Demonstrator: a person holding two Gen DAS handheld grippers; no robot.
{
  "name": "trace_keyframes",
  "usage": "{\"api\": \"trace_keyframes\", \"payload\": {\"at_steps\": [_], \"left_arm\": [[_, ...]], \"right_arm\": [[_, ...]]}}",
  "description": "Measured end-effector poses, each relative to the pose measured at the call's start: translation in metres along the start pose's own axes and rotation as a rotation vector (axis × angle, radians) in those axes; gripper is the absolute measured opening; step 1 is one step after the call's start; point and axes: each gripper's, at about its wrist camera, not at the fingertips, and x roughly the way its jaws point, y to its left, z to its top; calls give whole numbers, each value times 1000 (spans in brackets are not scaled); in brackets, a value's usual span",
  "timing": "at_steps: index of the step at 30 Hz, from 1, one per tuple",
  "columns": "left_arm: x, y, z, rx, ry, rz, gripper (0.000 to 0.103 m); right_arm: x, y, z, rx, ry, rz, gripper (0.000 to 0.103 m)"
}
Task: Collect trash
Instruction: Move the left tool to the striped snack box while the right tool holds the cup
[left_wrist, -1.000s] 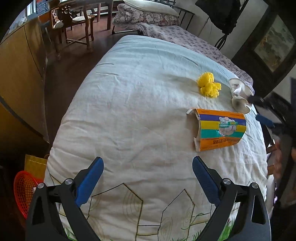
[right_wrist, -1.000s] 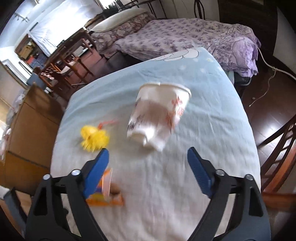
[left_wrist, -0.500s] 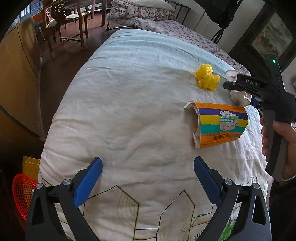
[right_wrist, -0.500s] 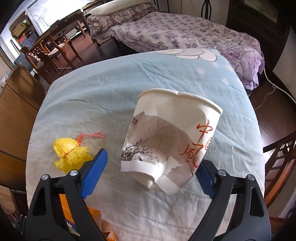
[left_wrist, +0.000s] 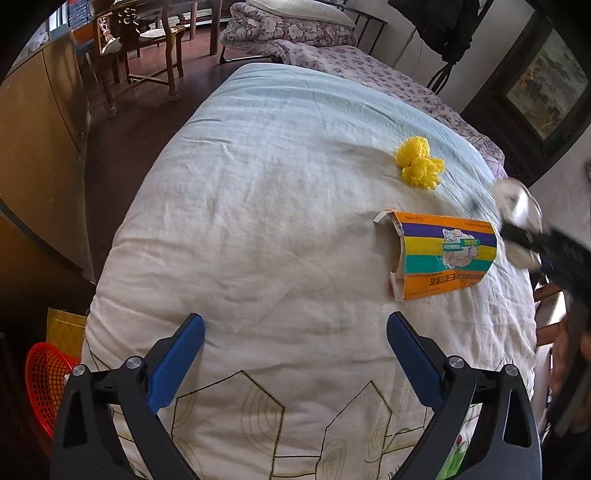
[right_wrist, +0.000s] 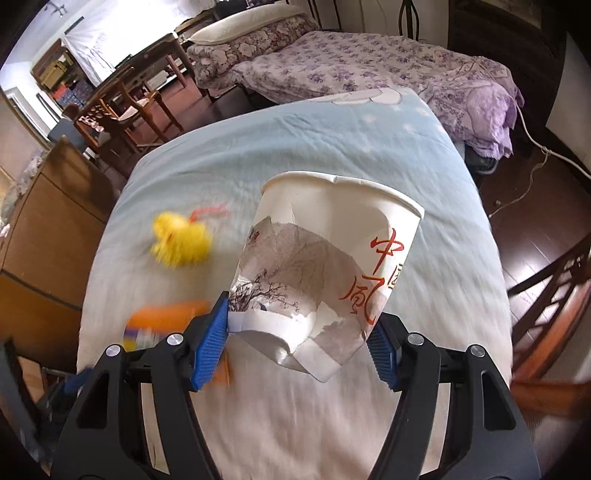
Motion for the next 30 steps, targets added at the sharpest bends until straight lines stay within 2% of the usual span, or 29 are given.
{"api": "trace_keyframes", "payload": {"at_steps": [6, 10, 14, 19, 23, 30], "left_arm": [[-5, -12, -2, 62, -8, -4, 97], [-10, -27, -2, 124, -8, -3, 97], [-16, -38, 9, 103, -13, -26, 97], [-15, -59, 26, 43, 22, -106, 97], [-10, -91, 39, 83, 32, -105, 97], [14, -121, 48, 118, 109, -114, 97]], "right_arm": [[-23, -6, -45, 47, -7, 21, 66], [-27, -4, -66, 44, -6, -5, 66], [-31, -9, -82, 60, 3, 28, 66], [-29, -15, -87, 56, 15, 48, 66], [-26, -21, -87, 70, 28, 77, 66], [-21, -28, -87, 92, 42, 123, 67]]}}
